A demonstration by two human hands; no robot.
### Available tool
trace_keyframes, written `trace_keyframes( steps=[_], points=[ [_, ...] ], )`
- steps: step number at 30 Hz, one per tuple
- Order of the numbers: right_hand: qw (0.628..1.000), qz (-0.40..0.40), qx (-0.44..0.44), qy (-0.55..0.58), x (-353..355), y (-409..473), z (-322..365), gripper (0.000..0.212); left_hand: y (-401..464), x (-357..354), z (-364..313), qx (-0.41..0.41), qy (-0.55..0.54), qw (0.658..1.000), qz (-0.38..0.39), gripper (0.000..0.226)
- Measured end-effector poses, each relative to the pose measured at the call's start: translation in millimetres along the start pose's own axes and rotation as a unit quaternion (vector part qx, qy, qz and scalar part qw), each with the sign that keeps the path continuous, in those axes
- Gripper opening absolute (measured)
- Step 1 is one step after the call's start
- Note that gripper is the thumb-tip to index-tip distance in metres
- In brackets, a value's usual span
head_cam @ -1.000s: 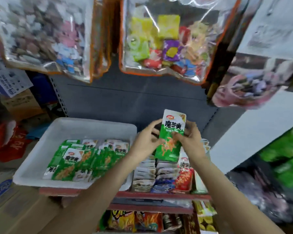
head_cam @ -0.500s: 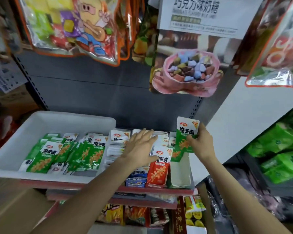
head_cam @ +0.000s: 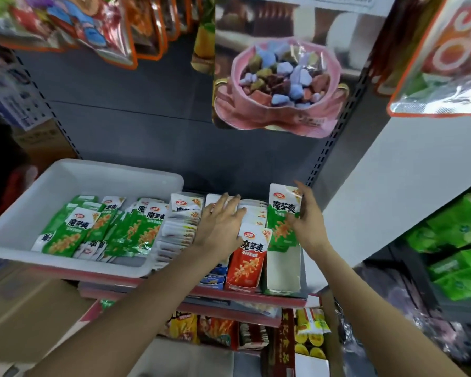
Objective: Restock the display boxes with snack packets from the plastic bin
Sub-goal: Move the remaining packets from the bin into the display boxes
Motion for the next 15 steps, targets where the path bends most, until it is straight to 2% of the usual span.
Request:
trace_keyframes(
  steps=[4, 6, 9, 12, 15],
  points=[
    [0.988, -0.008, 0.036, -0.151, -0.3, 2.6, -4.7, 0.031, -0.3, -0.5, -1.0, -0.003, 0.000, 1.000, -0.011, 0.062],
    [0.965, 0.000, 0.075, -0.251, -2.1, 4.0, -6.9, 0.020, -1.8, -1.1, -0.8, -0.003, -0.003, 1.000, -0.022, 0.058],
    [0.918, 0.026, 0.112, -0.379, -4.0, 2.7, -9.6, 0.021, -4.1, -2.1, -0.3, -0.006, -0.004, 0.999, -0.036, 0.056],
    [0.876, 0.027, 0.145, -0.459, -4.2, 0.8, -5.8, 0.023, -4.6, -2.5, 0.1, -0.008, -0.009, 0.999, -0.042, 0.056],
    [0.839, 0.014, 0.166, -0.518, -7.1, 0.8, -6.4, 0.042, -5.5, -2.5, 0.0, -0.011, -0.015, 0.999, -0.047, 0.056]
  ],
)
Point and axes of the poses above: each hand's wrist, its own y-axis towards the middle knuckle, its own x-axis out of the back of the hand, z = x × y, the point moved 4 cm from there along y, towards the middle knuckle, and after that the axes turned 2 degrees about -y, right-handed, at the moved point
